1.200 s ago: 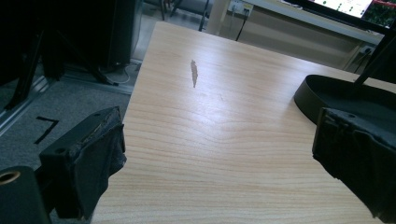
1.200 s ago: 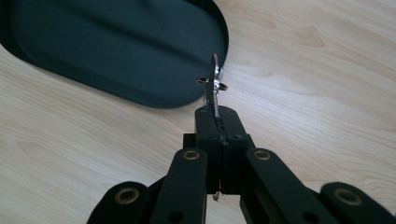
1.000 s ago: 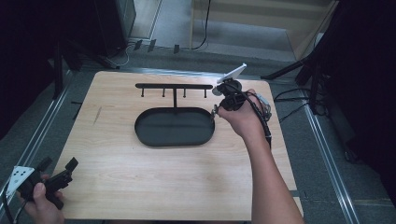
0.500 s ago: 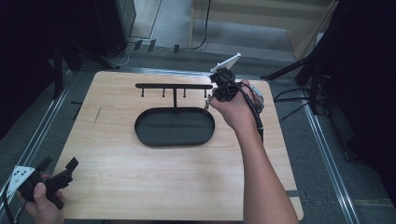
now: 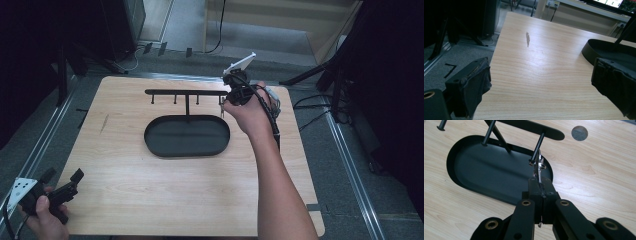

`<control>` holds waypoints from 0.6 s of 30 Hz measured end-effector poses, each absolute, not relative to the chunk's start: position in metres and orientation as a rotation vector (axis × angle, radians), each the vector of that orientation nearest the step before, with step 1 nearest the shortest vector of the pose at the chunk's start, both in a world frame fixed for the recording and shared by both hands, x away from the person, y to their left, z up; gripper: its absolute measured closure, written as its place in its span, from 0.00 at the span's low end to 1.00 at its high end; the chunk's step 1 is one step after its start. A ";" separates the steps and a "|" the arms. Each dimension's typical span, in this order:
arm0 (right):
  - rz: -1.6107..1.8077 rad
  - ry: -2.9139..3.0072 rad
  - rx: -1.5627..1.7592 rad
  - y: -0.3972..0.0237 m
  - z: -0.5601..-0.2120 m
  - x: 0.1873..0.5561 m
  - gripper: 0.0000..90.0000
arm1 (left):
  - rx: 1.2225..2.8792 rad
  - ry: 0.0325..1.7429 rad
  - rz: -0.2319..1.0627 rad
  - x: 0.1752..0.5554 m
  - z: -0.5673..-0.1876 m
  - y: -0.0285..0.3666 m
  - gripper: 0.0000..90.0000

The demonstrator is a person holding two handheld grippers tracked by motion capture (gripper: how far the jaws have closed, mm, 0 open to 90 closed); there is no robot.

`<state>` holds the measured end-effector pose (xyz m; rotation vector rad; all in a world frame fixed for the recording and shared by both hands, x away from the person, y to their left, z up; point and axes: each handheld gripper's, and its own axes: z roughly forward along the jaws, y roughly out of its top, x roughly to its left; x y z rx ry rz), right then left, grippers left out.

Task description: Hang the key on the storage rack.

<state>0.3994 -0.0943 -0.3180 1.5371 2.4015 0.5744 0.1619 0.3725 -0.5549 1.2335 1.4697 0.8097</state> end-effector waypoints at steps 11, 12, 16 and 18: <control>0.583 2.384 1.532 -0.092 -0.318 0.402 0.99 | 1.227 1.475 0.808 0.162 -0.555 0.372 0.03; 0.578 2.385 1.529 -0.092 -0.319 0.403 0.99 | 1.227 1.474 0.808 0.162 -0.555 0.373 0.03; 0.576 2.383 1.525 -0.090 -0.320 0.404 0.99 | 1.227 1.474 0.808 0.162 -0.555 0.372 0.03; 0.577 2.379 1.528 -0.090 -0.320 0.404 0.99 | 1.228 1.474 0.808 0.162 -0.555 0.373 0.03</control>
